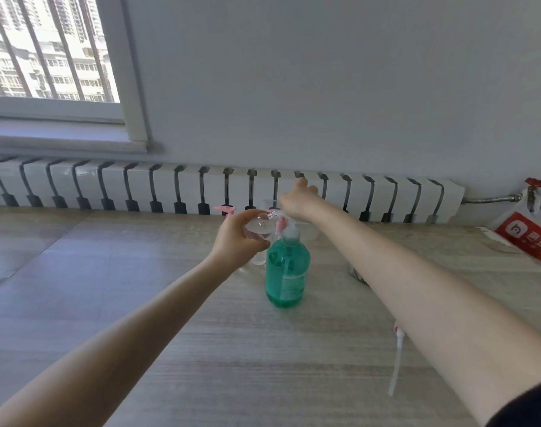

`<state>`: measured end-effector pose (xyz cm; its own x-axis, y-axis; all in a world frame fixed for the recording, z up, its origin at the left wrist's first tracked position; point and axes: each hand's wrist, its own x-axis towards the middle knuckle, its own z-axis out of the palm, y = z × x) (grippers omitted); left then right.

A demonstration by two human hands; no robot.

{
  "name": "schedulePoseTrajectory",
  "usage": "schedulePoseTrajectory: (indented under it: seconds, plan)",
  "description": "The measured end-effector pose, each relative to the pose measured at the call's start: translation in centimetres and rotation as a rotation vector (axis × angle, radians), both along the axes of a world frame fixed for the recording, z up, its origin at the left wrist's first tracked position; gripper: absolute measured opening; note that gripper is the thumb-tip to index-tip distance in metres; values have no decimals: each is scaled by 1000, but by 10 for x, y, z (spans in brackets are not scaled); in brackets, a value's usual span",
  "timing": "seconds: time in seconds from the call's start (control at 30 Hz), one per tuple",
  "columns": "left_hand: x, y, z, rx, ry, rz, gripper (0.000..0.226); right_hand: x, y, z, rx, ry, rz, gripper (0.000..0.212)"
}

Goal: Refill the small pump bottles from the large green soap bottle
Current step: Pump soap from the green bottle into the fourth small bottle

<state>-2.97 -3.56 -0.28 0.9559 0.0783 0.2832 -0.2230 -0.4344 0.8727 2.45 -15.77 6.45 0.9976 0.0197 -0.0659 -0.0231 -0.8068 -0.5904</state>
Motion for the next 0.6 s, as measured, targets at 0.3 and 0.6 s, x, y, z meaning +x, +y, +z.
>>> schedulePoseTrajectory:
  seconds: [0.3,0.6]
  plan:
    - [4,0,-1,3,-5,-13,54,1,0,-8,74,65,25,64]
    - [2,-1,-5,6,27,20,56,4,3,-18,28,91,60,62]
